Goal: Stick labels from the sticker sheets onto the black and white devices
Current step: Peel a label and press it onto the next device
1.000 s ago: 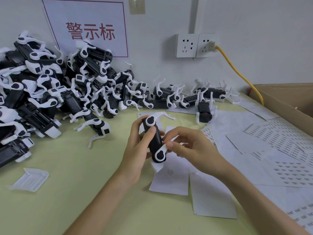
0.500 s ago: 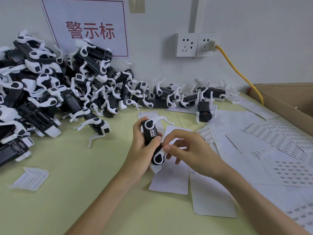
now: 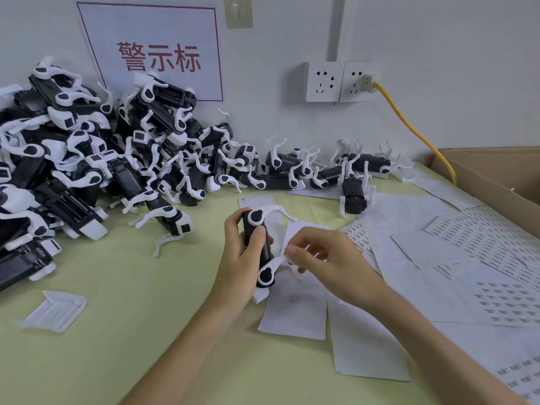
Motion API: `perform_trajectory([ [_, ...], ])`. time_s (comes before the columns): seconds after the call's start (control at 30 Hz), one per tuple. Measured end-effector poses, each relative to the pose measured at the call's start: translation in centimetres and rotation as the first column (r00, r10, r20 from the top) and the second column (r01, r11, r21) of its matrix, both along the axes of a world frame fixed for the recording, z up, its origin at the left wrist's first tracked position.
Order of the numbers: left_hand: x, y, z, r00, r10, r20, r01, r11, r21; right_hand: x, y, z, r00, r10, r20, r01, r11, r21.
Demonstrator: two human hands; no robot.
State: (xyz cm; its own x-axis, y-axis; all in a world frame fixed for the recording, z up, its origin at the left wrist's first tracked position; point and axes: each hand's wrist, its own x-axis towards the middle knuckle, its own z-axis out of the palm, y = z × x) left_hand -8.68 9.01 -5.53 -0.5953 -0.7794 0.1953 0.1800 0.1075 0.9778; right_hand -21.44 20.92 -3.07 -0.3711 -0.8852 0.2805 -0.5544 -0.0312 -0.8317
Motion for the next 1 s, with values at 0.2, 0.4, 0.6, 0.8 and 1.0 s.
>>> perform_trajectory([
  [0.2, 0.1, 0.0, 0.4, 0.998, -0.035, 0.046, 0.033, 0.998, 0.046, -1.4, 0.1, 0.4, 0.954, -0.290, 0.072, 0.288, 0.957, 0.038],
  [0.4, 0.4, 0.1, 0.8, 0.994, -0.103, 0.037, 0.099, 0.990, 0.099, -1.4, 0.0, 0.5, 0.939, -0.338, 0.060, 0.335, 0.941, 0.049],
  [0.6, 0.5, 0.1, 1.0, 0.983, -0.183, -0.001, 0.182, 0.975, 0.131, -1.4, 0.1, 0.4, 0.939, -0.340, 0.054, 0.337, 0.940, 0.046],
  [0.8, 0.3, 0.5, 1.1, 0.978, -0.194, -0.082, 0.204, 0.968, 0.148, -1.5, -0.1, 0.5, 0.932, -0.361, 0.029, 0.359, 0.932, 0.049],
  [1.0, 1.0, 0.5, 2.0, 0.968, -0.243, -0.062, 0.250, 0.955, 0.161, -1.7, -0.1, 0.5, 0.936, -0.340, 0.088, 0.340, 0.940, 0.020],
])
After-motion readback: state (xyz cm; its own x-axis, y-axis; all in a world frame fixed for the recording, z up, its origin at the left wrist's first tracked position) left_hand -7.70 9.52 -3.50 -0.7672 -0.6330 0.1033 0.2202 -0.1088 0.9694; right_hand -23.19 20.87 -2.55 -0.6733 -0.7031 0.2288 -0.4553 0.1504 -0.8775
